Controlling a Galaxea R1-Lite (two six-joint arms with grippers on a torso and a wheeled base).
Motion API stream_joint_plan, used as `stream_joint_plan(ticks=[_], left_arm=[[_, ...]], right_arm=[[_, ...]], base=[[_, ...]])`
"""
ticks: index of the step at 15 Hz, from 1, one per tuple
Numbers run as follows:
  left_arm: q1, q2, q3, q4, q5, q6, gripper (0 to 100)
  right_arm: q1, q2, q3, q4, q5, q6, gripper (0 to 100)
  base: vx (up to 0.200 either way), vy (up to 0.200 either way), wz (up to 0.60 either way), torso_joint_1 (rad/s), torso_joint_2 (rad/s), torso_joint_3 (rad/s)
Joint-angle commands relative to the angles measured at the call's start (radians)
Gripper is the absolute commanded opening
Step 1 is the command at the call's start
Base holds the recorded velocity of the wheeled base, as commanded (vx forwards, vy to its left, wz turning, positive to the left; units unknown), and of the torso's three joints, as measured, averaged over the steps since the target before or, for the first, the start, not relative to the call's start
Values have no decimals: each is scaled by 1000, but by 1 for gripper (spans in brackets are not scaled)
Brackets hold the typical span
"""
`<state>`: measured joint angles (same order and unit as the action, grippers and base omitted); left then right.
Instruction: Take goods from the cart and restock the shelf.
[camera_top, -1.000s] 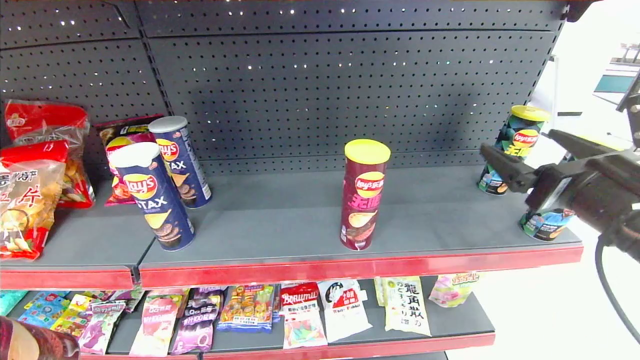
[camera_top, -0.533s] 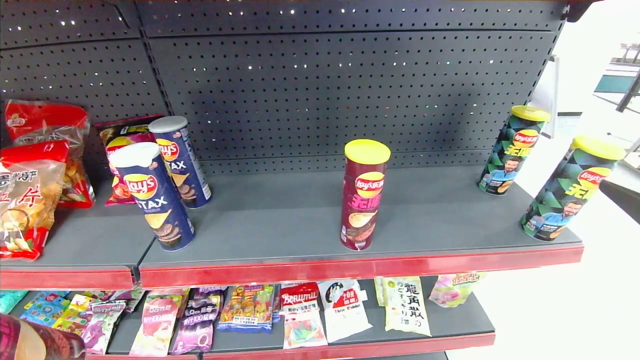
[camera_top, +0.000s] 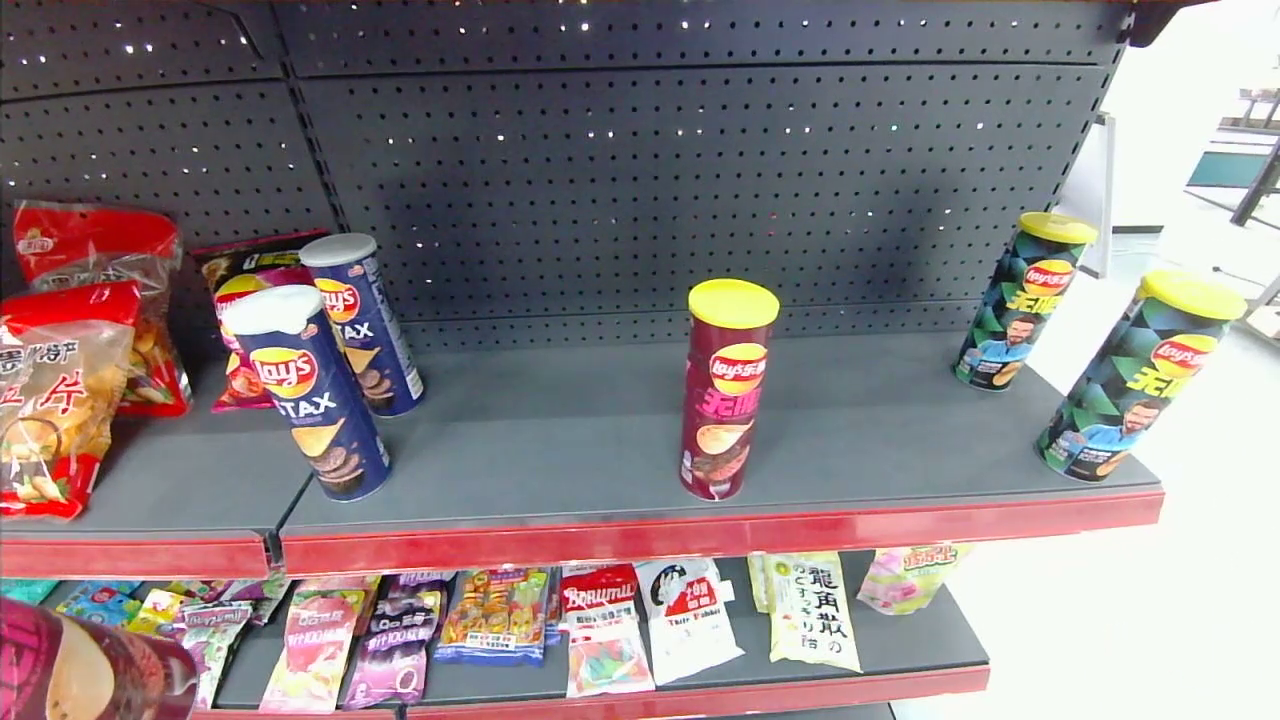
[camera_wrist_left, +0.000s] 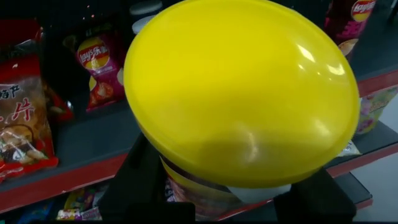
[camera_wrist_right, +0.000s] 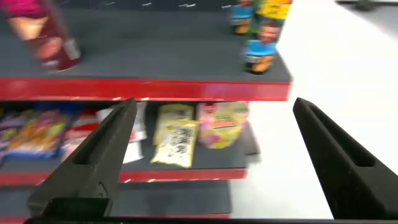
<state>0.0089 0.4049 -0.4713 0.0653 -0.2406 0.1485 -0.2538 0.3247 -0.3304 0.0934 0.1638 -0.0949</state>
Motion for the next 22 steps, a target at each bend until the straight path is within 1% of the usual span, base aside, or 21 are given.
stream_joint_plan(ticks=[1,2,3,4,5,6,8,9,11,14,20,22], left_arm=[[0,46,2,-21,-26,-3,0],[0,54,0,-33,-46,-4,0],[0,58,0,-39,-52,-4,0],[2,55,3,-39,-52,-9,0],[2,49,10,-39,-49,-9,0],[2,40,17,-39,-46,-9,0],[3,29,31,-39,-39,-10,0],[3,31,29,-39,-28,-10,0],[3,37,28,-39,-25,-10,0],[3,34,26,-38,-28,-10,0],[3,32,19,-39,-29,-10,0],[3,38,11,-39,-25,-10,0]], right_arm=[[-4,-81,8,8,-58,1,100],[4,-128,17,43,-58,1,100],[28,-159,17,104,-55,4,100],[113,-208,19,181,-33,12,100],[220,-217,19,210,-33,12,100],[309,-214,27,216,-84,11,100],[324,-233,105,189,-329,-11,100],[324,-233,120,158,-333,6,100],[324,-233,149,114,-322,1,100],[324,-233,175,106,-325,-2,100],[324,-231,195,104,-326,-17,100],[324,-233,220,91,-323,-9,100]], base=[[0,0,0,0,0,0],[0,0,0,0,0,0],[0,0,0,0,0,0],[0,0,0,0,0,0],[0,0,0,0,0,0],[0,0,0,0,0,0],[0,0,0,0,0,0],[0,0,0,0,0,0],[0,0,0,0,0,0],[0,0,0,0,0,0],[0,0,-600,5,2,5],[0,0,0,0,0,0]])
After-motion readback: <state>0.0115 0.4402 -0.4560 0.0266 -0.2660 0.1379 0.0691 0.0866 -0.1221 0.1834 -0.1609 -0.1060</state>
